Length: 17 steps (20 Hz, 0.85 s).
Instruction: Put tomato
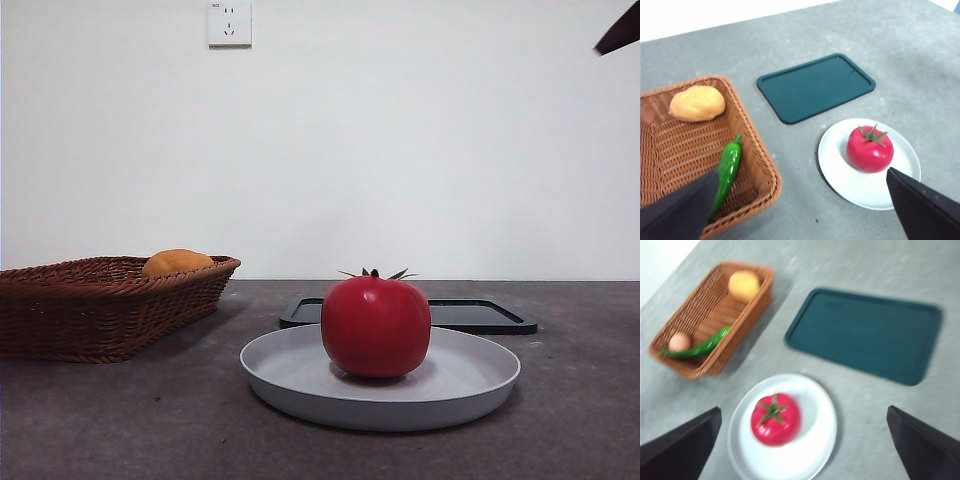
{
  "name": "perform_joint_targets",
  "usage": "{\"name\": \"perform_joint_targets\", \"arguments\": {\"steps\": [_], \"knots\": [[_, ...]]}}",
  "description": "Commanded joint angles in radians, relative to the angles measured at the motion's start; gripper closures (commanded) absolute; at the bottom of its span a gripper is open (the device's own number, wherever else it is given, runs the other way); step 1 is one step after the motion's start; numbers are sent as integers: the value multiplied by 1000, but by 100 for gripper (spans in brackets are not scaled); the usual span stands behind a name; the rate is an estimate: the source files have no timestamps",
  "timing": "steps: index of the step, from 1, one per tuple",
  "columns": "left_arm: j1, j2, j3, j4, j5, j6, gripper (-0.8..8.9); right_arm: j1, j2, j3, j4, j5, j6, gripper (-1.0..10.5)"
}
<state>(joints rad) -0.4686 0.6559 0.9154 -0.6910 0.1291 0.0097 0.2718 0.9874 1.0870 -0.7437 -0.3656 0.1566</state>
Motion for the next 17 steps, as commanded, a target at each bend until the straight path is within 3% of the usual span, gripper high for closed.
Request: {"name": "perform_joint_targets", "arguments": {"steps": [1,8,11,17], "knots": [[-4,1,6,14,2,1,196,94,79,17,3,36,40,366],[-4,2,6,11,2,0,196,321,422,60,-6,160,97,366],[-4,2,6,11,2,0,196,373,563,117,-21,169,98,366],[-4,2,6,11,2,0,196,430,739,213,-28,286,98,366]]}}
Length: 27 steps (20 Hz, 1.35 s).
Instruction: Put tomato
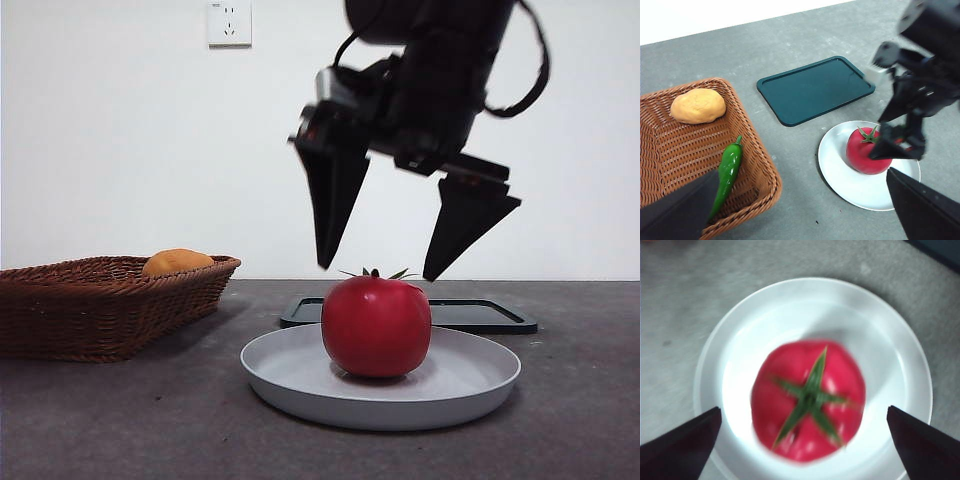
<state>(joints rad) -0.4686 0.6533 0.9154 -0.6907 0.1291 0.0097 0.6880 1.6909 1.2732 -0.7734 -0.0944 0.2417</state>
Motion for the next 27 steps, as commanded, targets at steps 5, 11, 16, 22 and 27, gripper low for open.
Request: {"name": "perform_joint_targets", "arguments": {"steps": [5,11,16,22,27], "knots": [[-4,4,6,10,2,0,196,23,89,30,3,16,22,366],[-4,4,6,10,2,0,196,23,127,29,21,12,50,475],[-4,4,6,11,2,0,196,20,132,31,25,-11,60,664],[-4,4,6,11,2,0,196,-26,140,140,-16,-36,67,664],[-4,4,6,10,2,0,196,-150,267,377,-56,-56,42,664]]}}
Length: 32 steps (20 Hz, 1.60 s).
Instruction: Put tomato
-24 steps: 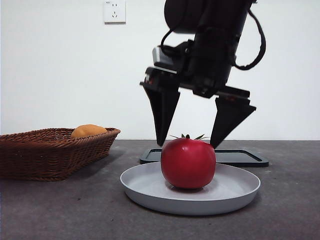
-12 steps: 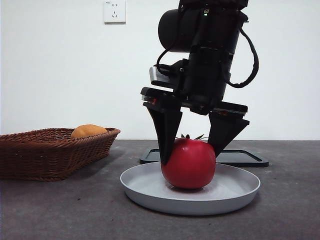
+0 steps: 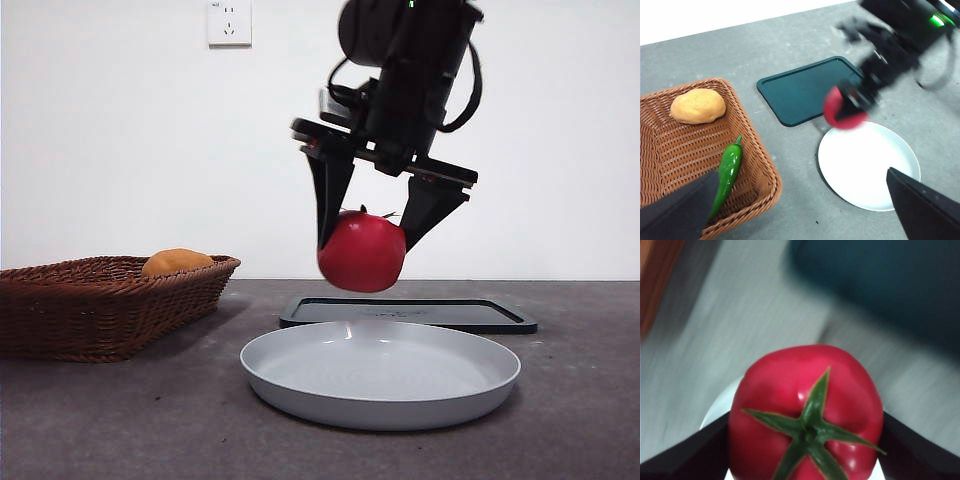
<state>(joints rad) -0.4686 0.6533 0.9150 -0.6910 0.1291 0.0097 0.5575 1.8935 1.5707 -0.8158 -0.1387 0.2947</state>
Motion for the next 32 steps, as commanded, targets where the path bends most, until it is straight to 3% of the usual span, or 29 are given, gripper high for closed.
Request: {"name": "perform_joint_targets", "arguments": {"steps": [1,8,23,28,32], "knots": [[-4,4,6,11,2,0,196,-42,104,138,-26,-19,-16,664],[-4,4,6,11,2,0,196,-151,332,434,-55,-19,-42,664],[-4,4,6,11,2,0,196,-187,432,448,33,-10,-74,660],[-4,4,6,11,2,0,196,-185,431,461,25,-26,-70,271],[-4,4,6,11,2,0,196,-193,429,615,-118,-26,-74,221]]}}
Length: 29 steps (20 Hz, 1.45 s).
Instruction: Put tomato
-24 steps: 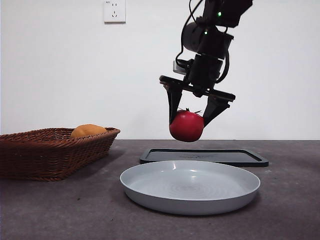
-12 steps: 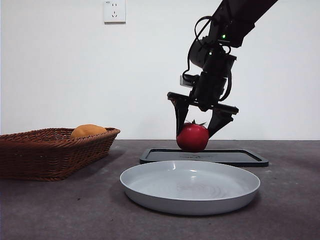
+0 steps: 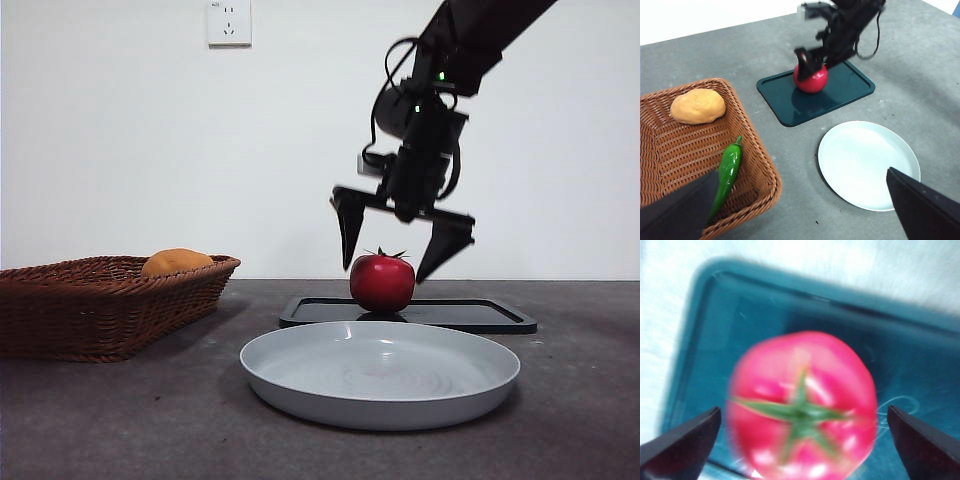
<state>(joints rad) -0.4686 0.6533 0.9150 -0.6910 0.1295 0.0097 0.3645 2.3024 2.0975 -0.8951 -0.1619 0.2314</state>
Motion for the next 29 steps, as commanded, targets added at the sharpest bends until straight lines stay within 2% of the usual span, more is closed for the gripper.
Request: {"name": "perform_joint_targets", "arguments": {"steps": [1,3,6,8,13,15,17,19,24,26,29], "knots": [[-4,4,6,11,2,0,196,0,19,142,-85,-2,-12,221],[-4,4,6,11,2,0,196,0,17,272,-209,-2,-26,221],[-4,4,6,11,2,0,196,5,16,473,-427,9,-88,222],[-4,4,6,11,2,0,196,6,14,577,-525,7,-91,222],[-4,4,6,11,2,0,196,22,-103,580,-530,13,-113,222],[-4,4,6,11,2,0,196,36,-164,542,-530,42,-119,222],[-4,4,6,11,2,0,196,59,-249,454,-530,140,-145,223],[-4,4,6,11,2,0,196,87,-365,291,-530,227,-146,222],[-4,4,6,13,2,0,196,142,-681,-177,-529,344,-146,222],[-4,4,6,13,2,0,196,155,-814,-344,-450,334,-146,222],[-4,4,6,11,2,0,196,168,-1034,-593,-246,235,-145,222]]}}
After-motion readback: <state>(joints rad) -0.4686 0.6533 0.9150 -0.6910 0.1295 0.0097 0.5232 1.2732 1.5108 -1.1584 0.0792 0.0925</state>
